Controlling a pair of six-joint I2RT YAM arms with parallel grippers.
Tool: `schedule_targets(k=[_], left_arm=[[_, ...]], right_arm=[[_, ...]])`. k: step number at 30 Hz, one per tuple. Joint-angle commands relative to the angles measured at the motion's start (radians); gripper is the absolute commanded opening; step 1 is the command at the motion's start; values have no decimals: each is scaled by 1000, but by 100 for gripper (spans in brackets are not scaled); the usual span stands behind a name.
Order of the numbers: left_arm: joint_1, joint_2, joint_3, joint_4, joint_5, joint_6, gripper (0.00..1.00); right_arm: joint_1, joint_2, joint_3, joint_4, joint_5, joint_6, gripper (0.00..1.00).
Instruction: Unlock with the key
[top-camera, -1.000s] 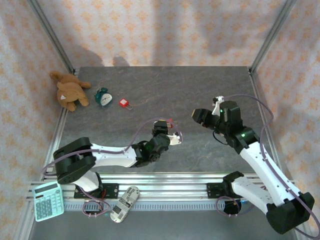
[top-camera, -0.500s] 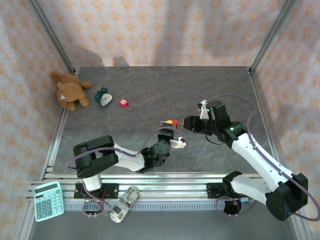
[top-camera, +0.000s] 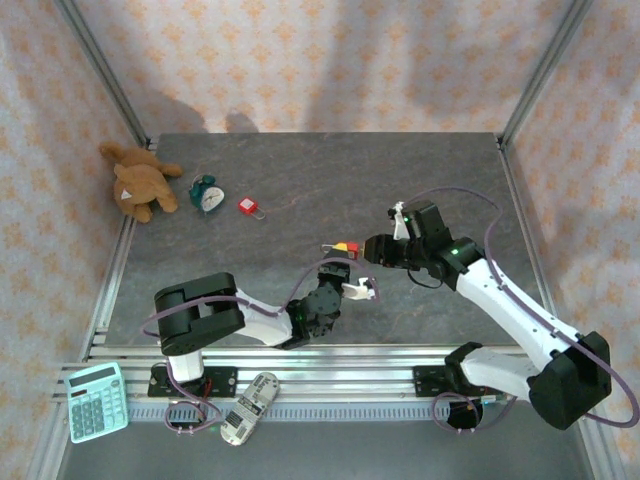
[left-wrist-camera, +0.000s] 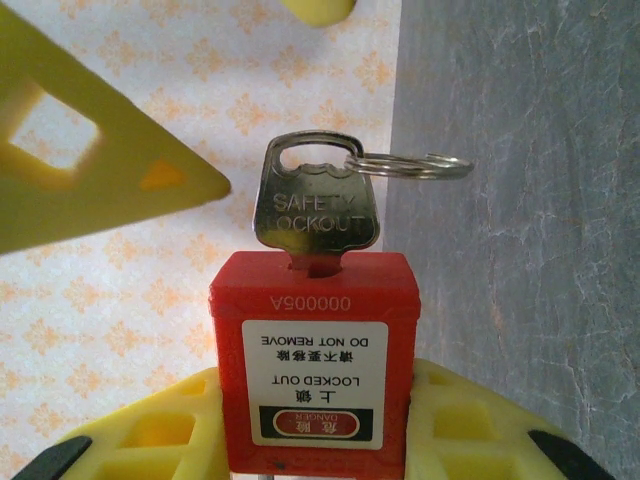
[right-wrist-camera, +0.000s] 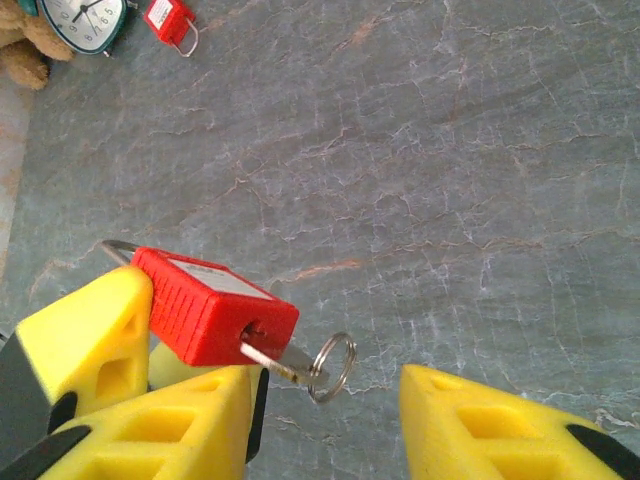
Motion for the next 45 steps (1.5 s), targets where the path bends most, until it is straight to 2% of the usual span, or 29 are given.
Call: schedule_targets(k=[1, 12, 22, 27, 30, 34, 36, 41, 45], left_arm=[[-12, 7, -6, 84, -26, 11, 24], [-25, 10, -13, 130, -23, 34, 24], [-28, 14, -10, 155, -26, 49, 23], [-28, 20, -8, 161, -28, 49, 23], [-29, 37, -3, 211, -29, 84, 23], [-31, 51, 7, 262, -38, 112, 23], [-34, 52, 8, 263, -38, 111, 22], [-40, 45, 10, 263, -38, 106, 22], [-42, 47, 12, 262, -40, 106, 22]], right_arm=[[7, 17, 38, -11, 30, -14, 43], [7, 43, 55, -17, 78, -14, 42], [6, 41, 51, -12, 71, 20, 42], [-78, 13, 79, 30, -102, 155, 52], [-171, 4, 13, 173, -297, 261, 59], [-192, 39, -90, 401, -541, 383, 63], [-192, 36, -119, 442, -572, 401, 66], [-192, 23, -144, 388, -553, 364, 66], [-183, 26, -167, 447, -568, 406, 66]])
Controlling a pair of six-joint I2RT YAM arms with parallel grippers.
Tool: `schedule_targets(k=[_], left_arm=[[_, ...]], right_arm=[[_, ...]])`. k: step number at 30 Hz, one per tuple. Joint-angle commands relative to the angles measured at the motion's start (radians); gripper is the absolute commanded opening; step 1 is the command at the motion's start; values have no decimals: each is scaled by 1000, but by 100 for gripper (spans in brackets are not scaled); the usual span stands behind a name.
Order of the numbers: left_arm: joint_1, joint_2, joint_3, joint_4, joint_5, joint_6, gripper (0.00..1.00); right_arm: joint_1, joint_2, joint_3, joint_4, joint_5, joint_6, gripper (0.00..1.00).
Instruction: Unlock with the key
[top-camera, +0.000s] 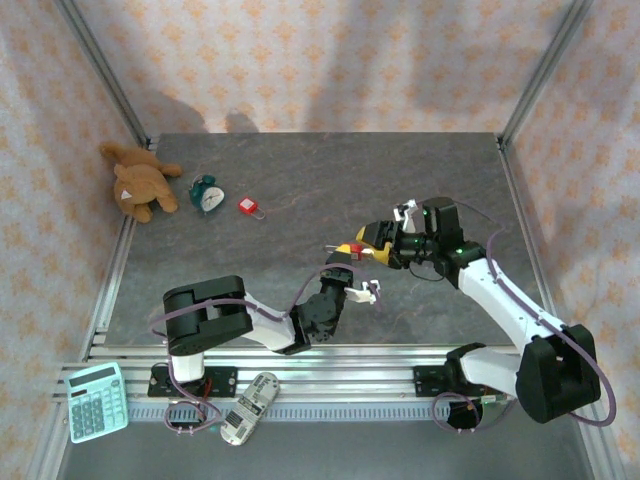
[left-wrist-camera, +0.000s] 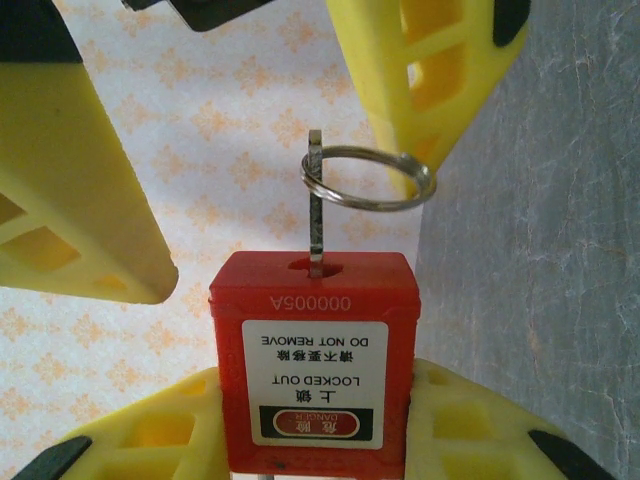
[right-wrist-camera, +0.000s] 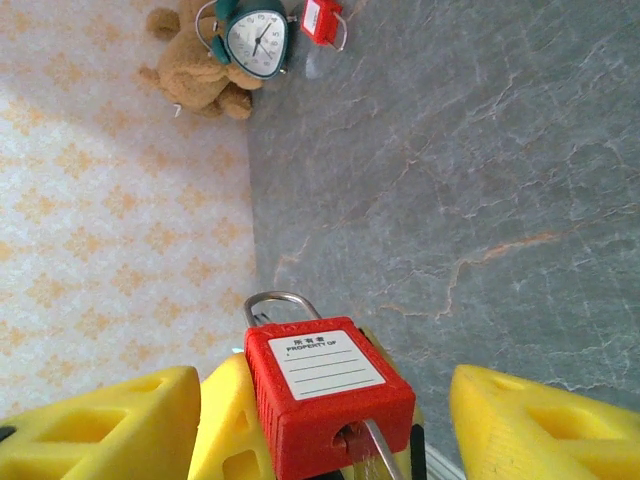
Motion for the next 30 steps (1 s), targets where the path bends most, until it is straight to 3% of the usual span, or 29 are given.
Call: schedule_targets(k=[1, 15, 22, 26, 30], left_arm=[[-8, 8, 19, 68, -19, -3, 22], [-14, 16, 28, 67, -31, -6, 22], [-20, 19, 28, 67, -32, -10, 24], [-22, 15, 22, 67, -26, -25, 32], [-22, -4, 9, 67, -22, -48, 51]], right_arm=[[16, -10, -26, 101, -46, 51, 65], [61, -13, -84, 217, -8, 144, 55], [66, -11, -94, 261, -2, 180, 39], [67, -20, -88, 235, 30, 166, 31], [64, -38, -83, 174, 82, 128, 29]])
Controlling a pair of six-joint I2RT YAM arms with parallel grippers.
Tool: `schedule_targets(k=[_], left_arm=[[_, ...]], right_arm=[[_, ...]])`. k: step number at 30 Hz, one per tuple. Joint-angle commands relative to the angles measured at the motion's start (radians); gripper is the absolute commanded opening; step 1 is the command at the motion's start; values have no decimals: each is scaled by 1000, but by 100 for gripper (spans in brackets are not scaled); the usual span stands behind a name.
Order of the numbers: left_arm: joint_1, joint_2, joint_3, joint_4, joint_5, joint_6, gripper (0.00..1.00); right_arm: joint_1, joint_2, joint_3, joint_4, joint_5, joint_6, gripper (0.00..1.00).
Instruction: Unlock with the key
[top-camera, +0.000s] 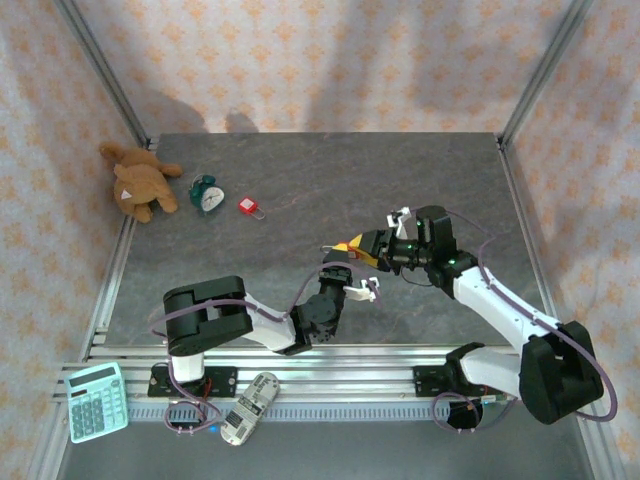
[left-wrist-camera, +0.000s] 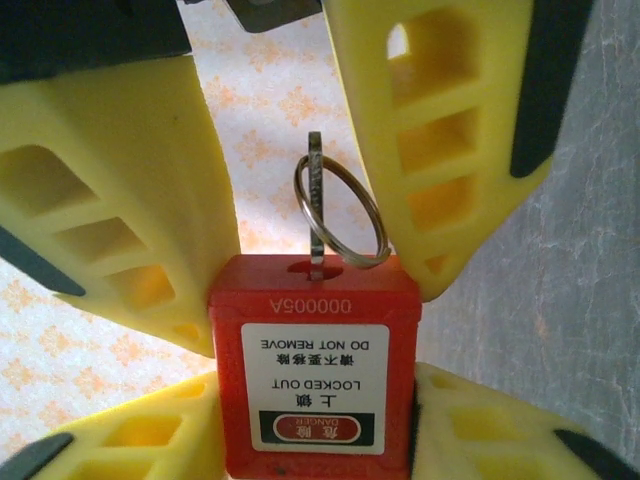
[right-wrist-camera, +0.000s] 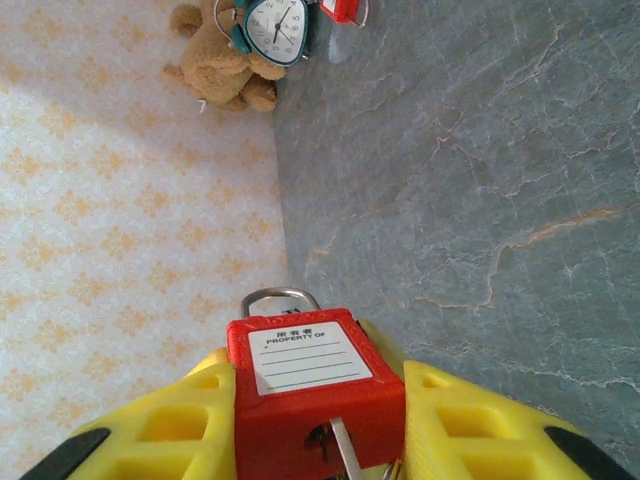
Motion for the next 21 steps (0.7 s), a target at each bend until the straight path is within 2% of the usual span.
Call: schedule_targets(k=[1, 6, 13, 18, 21], left_arm=[[-16, -9, 0, 49, 24, -39, 55], [-16, -15, -26, 49, 10, -72, 74], [-12, 24, -39, 49, -17, -91, 86], [7, 27, -36, 50, -11, -104, 90], [19, 35, -31, 49, -6, -99, 86]], right_arm=[[1, -30, 9, -8, 62, -30, 29], [-18, -39, 10, -16, 48, -35, 28], [-34, -54, 17, -50, 33, -56, 28], [-38, -63, 10, -76, 22, -73, 28], [-37, -65, 6, -80, 11, -75, 28]])
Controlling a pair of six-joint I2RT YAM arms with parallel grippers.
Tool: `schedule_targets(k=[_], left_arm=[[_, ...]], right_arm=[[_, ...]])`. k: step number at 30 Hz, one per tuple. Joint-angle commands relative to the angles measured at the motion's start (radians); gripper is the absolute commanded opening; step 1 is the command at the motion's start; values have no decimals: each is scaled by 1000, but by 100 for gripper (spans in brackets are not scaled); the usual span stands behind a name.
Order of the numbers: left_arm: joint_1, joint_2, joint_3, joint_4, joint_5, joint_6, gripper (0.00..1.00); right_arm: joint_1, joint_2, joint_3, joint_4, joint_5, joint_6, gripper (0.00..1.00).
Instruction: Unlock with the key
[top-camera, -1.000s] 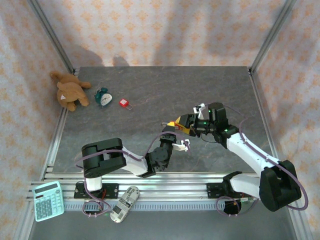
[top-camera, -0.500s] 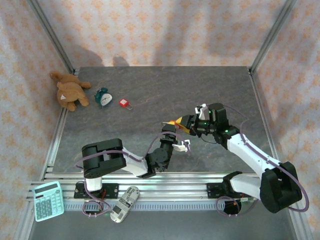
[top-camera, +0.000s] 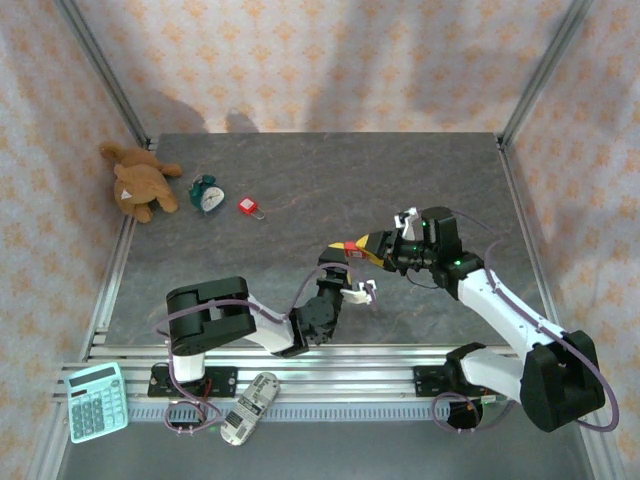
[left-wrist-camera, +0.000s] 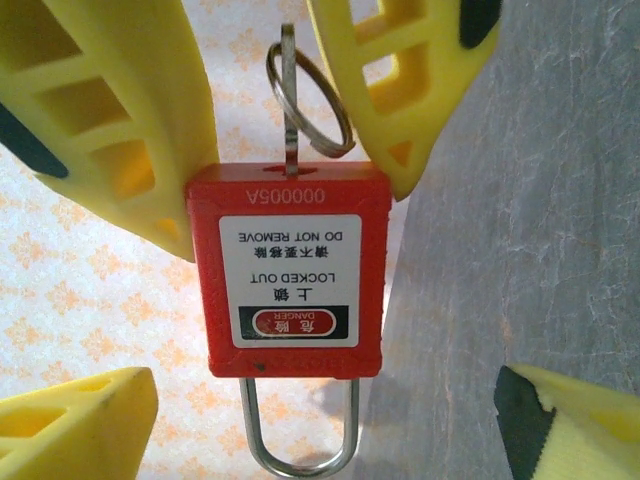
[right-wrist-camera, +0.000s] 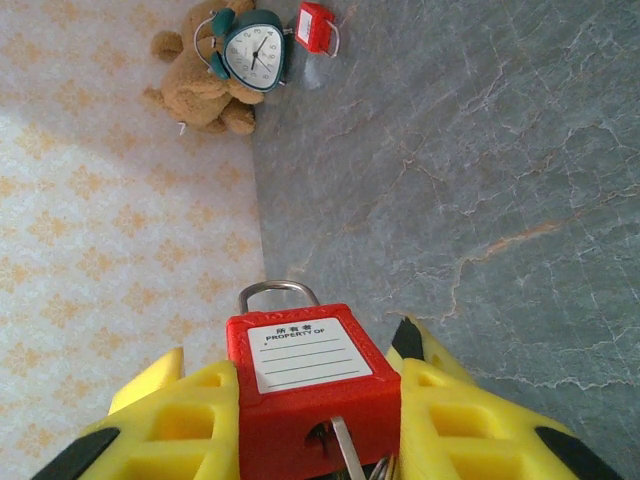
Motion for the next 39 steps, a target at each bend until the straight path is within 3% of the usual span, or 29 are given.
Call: schedule_targets(k=[1, 12, 19, 23, 27, 35, 39], left_arm=[[19, 21, 2, 35, -12, -28, 85], [27, 43, 29, 35, 12, -39, 67], [18, 42, 20, 36, 21, -28, 39], [15, 77, 21, 36, 22, -20, 32], [8, 84, 23, 35, 22, -17, 27], [5, 79, 28, 36, 21, -9, 27], [3, 73, 27, 35, 21, -6, 27]], right_arm=[[-4, -27, 7, -6, -26, -25, 28], [-4, 11, 39, -70, -68, -55, 28], [-4, 34, 56, -75, -71, -56, 28], [-4, 42, 68, -77, -70, -56, 28], [-4, 49, 73, -76, -76, -53, 29], [-2, 47, 69, -52, -88, -46, 45], [1, 53, 68, -48, -82, -44, 46]])
